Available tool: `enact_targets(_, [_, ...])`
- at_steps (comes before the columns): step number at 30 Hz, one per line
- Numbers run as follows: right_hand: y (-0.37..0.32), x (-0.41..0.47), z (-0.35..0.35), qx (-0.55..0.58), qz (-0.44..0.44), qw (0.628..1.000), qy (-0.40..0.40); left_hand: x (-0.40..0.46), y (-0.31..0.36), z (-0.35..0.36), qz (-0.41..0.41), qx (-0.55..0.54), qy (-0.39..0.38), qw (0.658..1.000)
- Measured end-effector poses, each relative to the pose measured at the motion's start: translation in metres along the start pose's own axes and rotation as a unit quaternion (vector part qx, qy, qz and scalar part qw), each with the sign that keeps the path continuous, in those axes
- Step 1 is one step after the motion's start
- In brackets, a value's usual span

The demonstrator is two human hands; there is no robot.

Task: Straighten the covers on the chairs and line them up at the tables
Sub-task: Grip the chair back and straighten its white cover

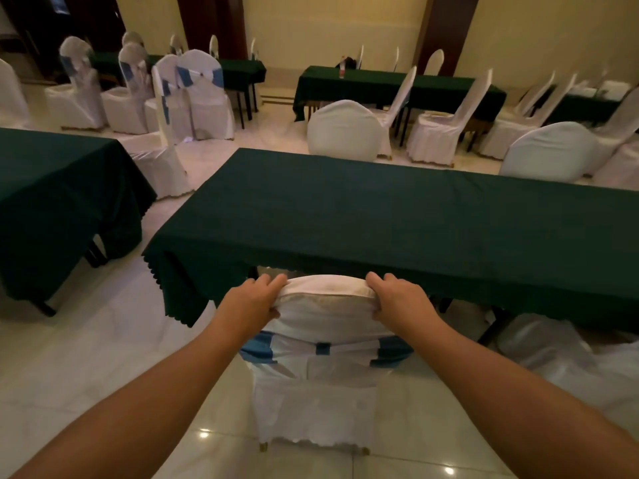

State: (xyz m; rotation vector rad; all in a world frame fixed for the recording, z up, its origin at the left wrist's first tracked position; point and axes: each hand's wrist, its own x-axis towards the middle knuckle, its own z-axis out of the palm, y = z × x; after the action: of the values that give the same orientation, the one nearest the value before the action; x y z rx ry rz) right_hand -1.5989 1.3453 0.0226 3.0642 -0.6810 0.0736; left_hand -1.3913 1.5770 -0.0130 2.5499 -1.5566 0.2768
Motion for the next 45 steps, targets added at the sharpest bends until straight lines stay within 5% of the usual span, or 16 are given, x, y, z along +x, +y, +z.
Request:
enact_targets(15, [-0.075, 0.098, -0.001, -0.042, 0.106, 0.993, 0.011, 0.084, -0.133, 0.009, 0.08, -0.034, -0.013, 0.996])
enact_targets(45, [-0.029, 0.179, 0.013, -0.016, 0.106, 0.993, 0.049, 0.162, -0.13, 0.038, 0.007, -0.051, 0.044, 0.998])
